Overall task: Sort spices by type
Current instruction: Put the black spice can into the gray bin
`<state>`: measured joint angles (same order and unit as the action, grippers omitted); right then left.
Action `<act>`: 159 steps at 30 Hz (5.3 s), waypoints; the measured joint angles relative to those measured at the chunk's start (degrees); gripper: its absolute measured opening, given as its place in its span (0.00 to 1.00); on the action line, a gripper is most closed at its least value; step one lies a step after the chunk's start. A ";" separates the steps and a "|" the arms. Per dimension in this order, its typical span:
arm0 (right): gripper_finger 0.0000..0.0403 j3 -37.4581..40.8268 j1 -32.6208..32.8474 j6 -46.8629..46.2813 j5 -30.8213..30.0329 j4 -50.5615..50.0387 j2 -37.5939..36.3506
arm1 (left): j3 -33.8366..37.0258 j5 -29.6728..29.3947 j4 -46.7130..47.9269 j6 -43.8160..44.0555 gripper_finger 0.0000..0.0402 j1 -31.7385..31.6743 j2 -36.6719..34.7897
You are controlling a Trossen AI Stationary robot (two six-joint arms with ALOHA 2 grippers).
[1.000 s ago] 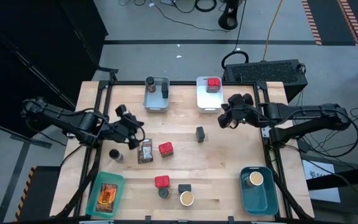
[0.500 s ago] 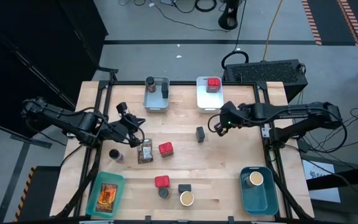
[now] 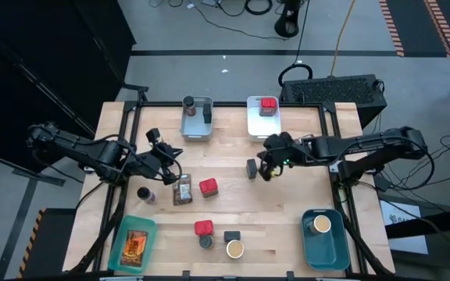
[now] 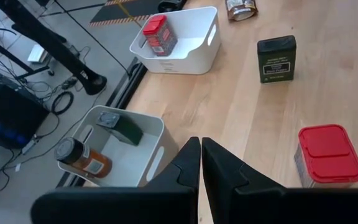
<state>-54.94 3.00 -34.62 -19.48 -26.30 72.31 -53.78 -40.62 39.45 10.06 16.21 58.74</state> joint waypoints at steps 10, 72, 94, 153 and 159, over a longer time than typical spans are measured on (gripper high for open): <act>0.00 -15.08 0.04 -13.98 -3.59 -27.21 12.64 | 0.00 -1.86 0.08 -0.03 0.05 -0.79 0.00; 0.27 -27.15 -2.23 -4.39 7.47 -30.70 31.96 | 0.00 -2.08 0.03 -2.09 0.05 -0.78 0.00; 0.27 -46.47 -16.94 45.90 5.99 -5.77 33.89 | 0.00 -25.72 0.68 -10.63 0.05 -0.76 -1.18; 0.27 -46.47 -5.80 43.90 -8.93 -24.19 35.04 | 11.92 43.81 -37.96 -29.96 0.45 -25.42 3.89; 0.27 -46.47 -5.57 46.29 -9.09 -19.79 35.04 | 12.40 36.75 -43.60 -30.19 0.59 -27.43 7.94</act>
<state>-101.41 -2.57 11.67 -28.58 -46.09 107.35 -41.38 -3.87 -4.15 -20.14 -11.22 66.68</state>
